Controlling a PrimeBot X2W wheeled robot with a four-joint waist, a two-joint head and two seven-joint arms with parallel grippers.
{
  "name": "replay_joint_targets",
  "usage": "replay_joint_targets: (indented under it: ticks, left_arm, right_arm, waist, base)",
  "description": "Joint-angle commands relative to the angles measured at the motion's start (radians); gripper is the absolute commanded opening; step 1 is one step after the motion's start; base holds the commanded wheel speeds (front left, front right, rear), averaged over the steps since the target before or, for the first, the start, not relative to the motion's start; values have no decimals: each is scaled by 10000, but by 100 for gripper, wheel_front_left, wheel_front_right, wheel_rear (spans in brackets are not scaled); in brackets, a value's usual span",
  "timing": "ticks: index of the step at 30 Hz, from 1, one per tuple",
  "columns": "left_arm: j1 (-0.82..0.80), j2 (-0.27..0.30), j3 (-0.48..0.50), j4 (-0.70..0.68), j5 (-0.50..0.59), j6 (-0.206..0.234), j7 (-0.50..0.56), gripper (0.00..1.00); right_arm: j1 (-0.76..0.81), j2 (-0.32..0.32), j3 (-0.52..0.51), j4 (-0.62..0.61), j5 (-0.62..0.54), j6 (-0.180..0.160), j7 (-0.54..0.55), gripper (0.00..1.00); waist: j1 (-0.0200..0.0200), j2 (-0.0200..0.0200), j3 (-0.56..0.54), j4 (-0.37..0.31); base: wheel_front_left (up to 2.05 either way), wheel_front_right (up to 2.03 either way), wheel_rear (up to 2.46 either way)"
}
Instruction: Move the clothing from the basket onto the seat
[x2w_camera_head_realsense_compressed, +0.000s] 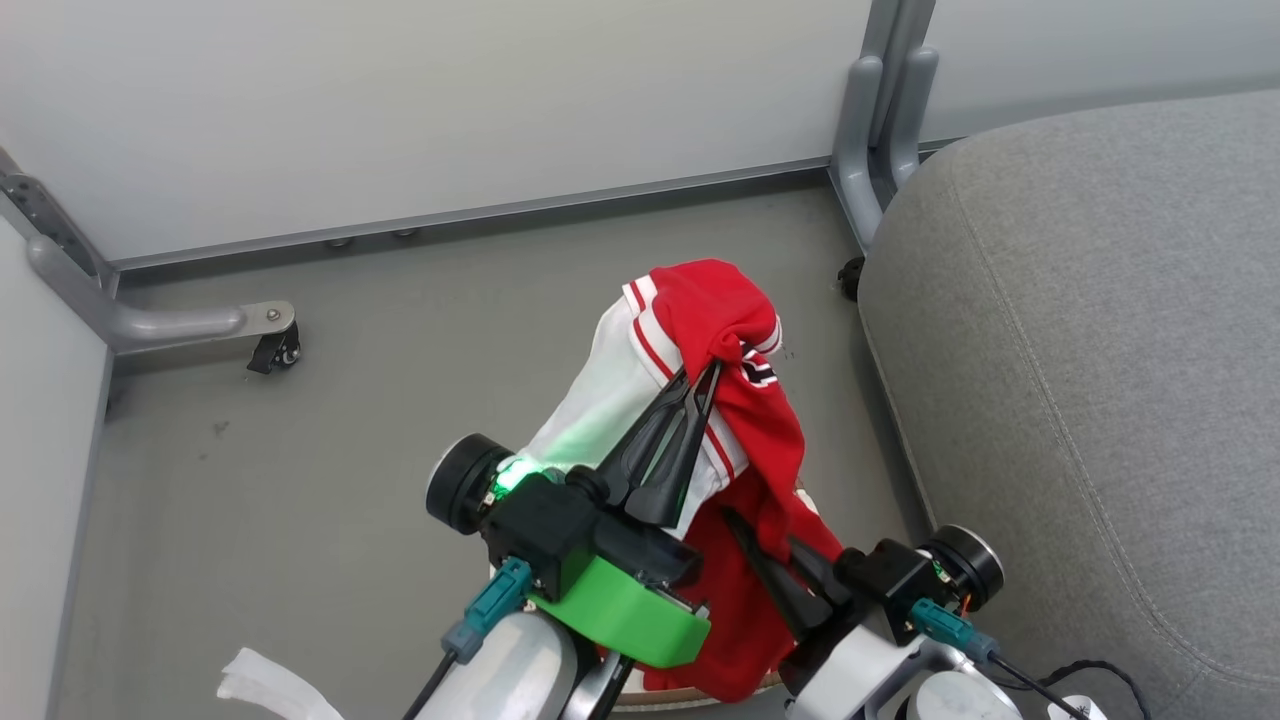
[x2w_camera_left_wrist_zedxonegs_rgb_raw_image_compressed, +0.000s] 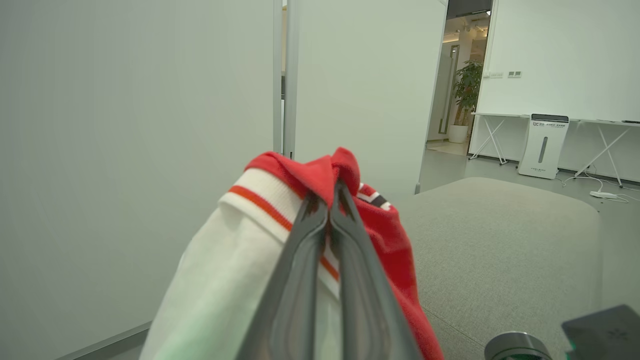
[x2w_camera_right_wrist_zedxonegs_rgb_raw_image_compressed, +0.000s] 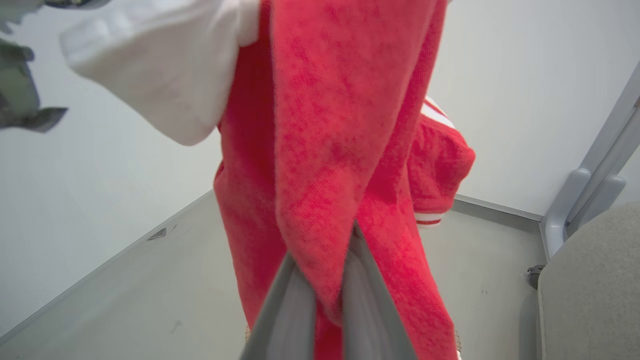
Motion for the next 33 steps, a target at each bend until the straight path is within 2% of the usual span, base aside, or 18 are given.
replay_joint_targets:
  ticks: [1, 8, 9, 10, 11, 33]
  left_arm:
    - [110, 1, 41, 96, 93, 6, -8, 0]
    - [100, 2, 136, 329, 229, 92, -8, 0]
    - [98, 2, 115, 458, 272, 106, -7, 17]
    - [72, 2, 130, 526, 325, 142, -7, 92]
    - [41, 2, 149, 557, 360, 152, -8, 100]
    - [-92, 4, 572, 1198, 530, 191, -7, 100]
  right_arm:
    - [84, -39, -54, 4, 42, -17, -49, 0]
    - [196, -47, -126, -23, 43, -17, -49, 0]
    - [197, -53, -127, -22, 42, -17, -49, 0]
    - [191, -61, -137, -27, 43, -17, -49, 0]
    - [183, -62, -147, -32, 42, -17, -49, 0]
    - [-9, -67, -384, -161, -30, -17, -50, 0]
  waist:
    - [1, 37, 3, -20]
    - [1, 37, -9, -42]
    - [1, 37, -5, -43]
    - [1, 37, 4, -40]
    - [1, 37, 14, -39]
    - [1, 37, 233, -90]
  base:
    - [0, 0, 0]
    - [0, 0, 0]
    - [0, 0, 0]
    - [0, 0, 0]
    - [0, 0, 0]
    - [0, 0, 0]
